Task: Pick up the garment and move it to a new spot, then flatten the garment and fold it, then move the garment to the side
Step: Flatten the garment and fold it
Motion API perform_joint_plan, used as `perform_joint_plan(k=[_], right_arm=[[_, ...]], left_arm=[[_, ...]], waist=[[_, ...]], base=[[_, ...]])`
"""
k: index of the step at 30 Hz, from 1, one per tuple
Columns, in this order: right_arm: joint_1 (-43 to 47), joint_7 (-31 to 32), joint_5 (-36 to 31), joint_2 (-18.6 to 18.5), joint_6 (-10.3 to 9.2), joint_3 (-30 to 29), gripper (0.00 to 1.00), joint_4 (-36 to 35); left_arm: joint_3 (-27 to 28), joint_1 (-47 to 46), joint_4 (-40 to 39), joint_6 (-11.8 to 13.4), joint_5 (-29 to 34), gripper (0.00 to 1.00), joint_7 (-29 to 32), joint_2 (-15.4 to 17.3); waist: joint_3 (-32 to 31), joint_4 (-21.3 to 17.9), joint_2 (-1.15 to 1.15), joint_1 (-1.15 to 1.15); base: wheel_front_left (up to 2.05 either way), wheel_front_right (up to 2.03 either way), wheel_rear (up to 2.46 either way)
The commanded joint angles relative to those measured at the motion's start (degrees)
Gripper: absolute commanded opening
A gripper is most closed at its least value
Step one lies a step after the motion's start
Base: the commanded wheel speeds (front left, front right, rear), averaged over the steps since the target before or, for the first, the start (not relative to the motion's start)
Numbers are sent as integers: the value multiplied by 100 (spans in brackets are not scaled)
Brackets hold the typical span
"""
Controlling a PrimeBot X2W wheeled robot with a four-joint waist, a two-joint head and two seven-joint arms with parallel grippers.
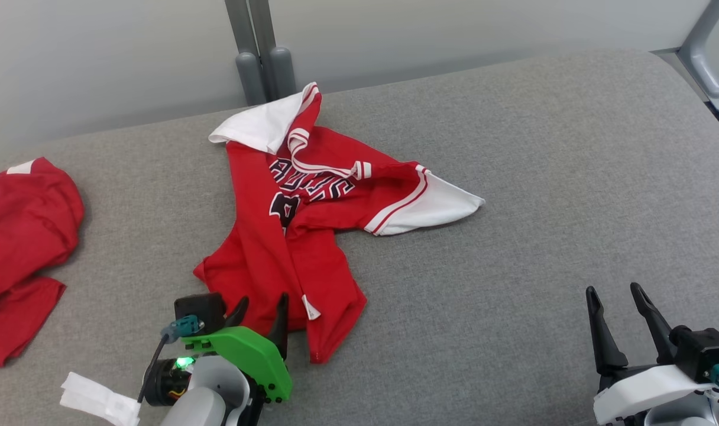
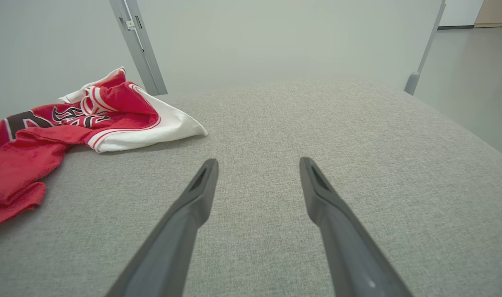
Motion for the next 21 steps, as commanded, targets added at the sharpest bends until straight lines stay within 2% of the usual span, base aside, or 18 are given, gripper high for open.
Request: perform_joint_plan(k=[1, 5, 6, 7, 8, 10, 13, 16, 21], right_arm=[[-53, -20, 22, -13, 0, -5, 100, -11], [-74, -20, 42, -14, 0, 25, 100, 19], [-80, -20, 49, -12, 0, 18, 100, 28], [-88, -20, 51, -1, 0, 8, 100, 37], [-92, -20, 47, 10, 0, 5, 100, 42], [-79, -20, 39, 25, 0, -16, 100, 56], [-4, -20, 27, 55, 0, -77, 100, 58], [86, -20, 18, 63, 0, -107, 100, 63], [85, -20, 0, 99, 0, -74, 100, 83]], left_arm=[[-30, -146, 140, -32, 32, 100, -13, 50], [-110, -402, 693, -162, 53, 100, 69, 37], [-127, -438, 820, -198, 32, 83, 86, 18], [-151, -484, 973, -238, 34, 15, 108, 12], [-169, -511, 1090, -278, 21, 0, 112, 1], [-165, -530, 1281, -341, -20, 0, 57, -3], [-16, -627, 1287, -268, -12, 0, -185, 125], [145, -749, 1122, -92, 89, 0, -381, 351], [416, -1052, 922, 371, 359, 0, -675, 768]], waist=[[154, -134, 0, 0], [252, -207, 0, 0], [262, -223, 0, 0], [264, -243, 0, 0], [260, -260, 0, 0], [227, -294, 0, 0], [155, -292, 0, 0], [108, -235, 0, 0], [88, -132, 0, 0]], base=[[0, 0, 0], [0, 0, 0], [0, 0, 0], [0, 0, 0], [0, 0, 0], [0, 0, 0], [0, 0, 0], [0, 0, 0], [0, 0, 0]])
